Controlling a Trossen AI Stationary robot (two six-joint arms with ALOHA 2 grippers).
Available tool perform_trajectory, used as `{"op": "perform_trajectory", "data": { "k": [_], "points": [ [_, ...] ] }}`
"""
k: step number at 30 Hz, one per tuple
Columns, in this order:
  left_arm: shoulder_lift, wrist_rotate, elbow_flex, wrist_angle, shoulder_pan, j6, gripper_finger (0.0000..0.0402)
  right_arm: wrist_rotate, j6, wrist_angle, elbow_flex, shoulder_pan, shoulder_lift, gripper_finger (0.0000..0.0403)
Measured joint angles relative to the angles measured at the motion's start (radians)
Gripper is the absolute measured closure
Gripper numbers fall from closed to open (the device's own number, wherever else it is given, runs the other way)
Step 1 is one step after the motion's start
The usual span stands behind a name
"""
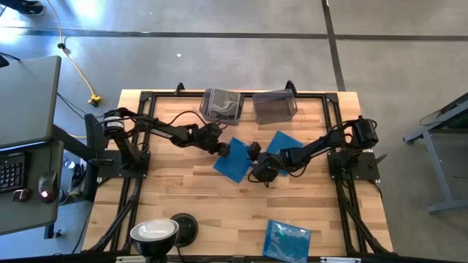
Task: Pick & place jewel cases by type
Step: Put the bottom left blue cd case into the right black bin
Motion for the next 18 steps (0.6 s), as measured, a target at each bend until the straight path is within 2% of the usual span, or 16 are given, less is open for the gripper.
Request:
{"op": "perform_trajectory", "data": {
  "k": [5, 11, 16, 18],
  "points": [
    [0.009, 0.044, 0.012, 0.035, 0.0, -0.002, 0.024, 0.095, 0.001, 0.042, -0.002, 0.002, 0.004, 0.0206],
    [0.012, 0.07, 0.042, 0.033, 0.0, 0.055, 0.024, 0.088, 0.004, 0.047, -0.003, 0.01, 0.004, 0.0206],
    [0.002, 0.097, 0.046, 0.058, -0.001, 0.101, 0.024, 0.284, -0.025, 0.037, -0.003, 0.045, 0.005, 0.0206],
    [0.002, 0.149, 0.046, 0.085, -0.002, 0.106, 0.024, 0.376, -0.06, 0.037, -0.003, 0.056, 0.007, 0.0206]
  ]
}}
